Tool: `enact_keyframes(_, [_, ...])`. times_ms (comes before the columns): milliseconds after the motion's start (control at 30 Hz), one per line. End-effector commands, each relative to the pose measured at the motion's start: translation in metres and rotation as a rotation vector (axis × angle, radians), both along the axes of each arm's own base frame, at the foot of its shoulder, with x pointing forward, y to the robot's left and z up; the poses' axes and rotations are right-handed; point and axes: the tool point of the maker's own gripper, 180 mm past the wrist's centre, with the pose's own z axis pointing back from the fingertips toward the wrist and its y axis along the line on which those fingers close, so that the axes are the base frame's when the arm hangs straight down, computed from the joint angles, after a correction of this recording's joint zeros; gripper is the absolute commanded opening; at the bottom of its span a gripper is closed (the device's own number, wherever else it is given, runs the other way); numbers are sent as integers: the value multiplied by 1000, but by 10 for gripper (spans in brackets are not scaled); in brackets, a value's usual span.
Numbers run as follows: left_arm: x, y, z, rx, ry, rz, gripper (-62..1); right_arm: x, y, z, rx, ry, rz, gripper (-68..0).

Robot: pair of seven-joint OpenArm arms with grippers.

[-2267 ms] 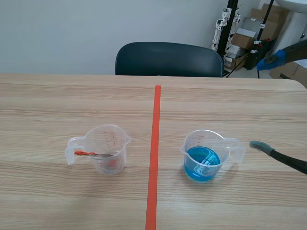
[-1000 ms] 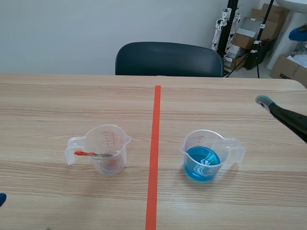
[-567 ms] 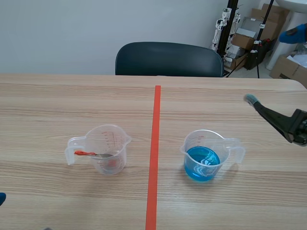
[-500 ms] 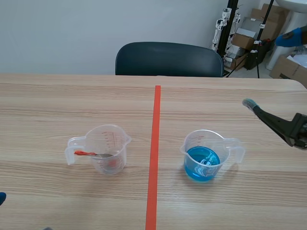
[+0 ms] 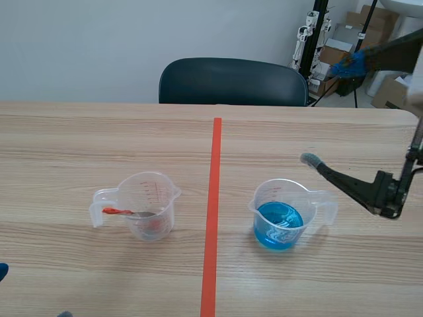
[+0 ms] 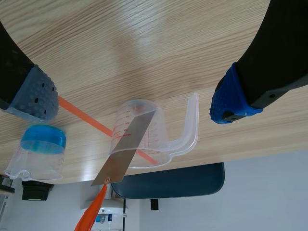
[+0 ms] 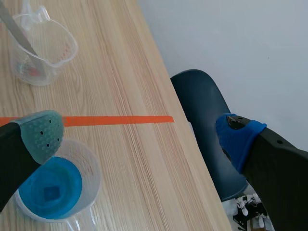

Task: Do the redox reaction experiment. lift the metal plate out of the left beaker

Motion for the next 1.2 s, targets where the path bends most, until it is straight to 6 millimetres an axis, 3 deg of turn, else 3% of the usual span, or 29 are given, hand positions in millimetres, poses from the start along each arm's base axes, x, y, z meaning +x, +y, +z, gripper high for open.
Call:
enact_keyframes(0, [2,3,6,-1,-25,2,14,6,5,1,11,-31,-8,4])
enact_keyframes(233, [3,4,6,-1,-25,2,14,12,30,-32,-27,-22,23,4])
enact_keyframes(733, [2,3,6,-1,-25,2,14,-21,79,-33,-3,-11,277,4])
enact_keyframes(1167, [2,4,6,-1,-25,2,14,-4,123,-58,-4,11,305,4])
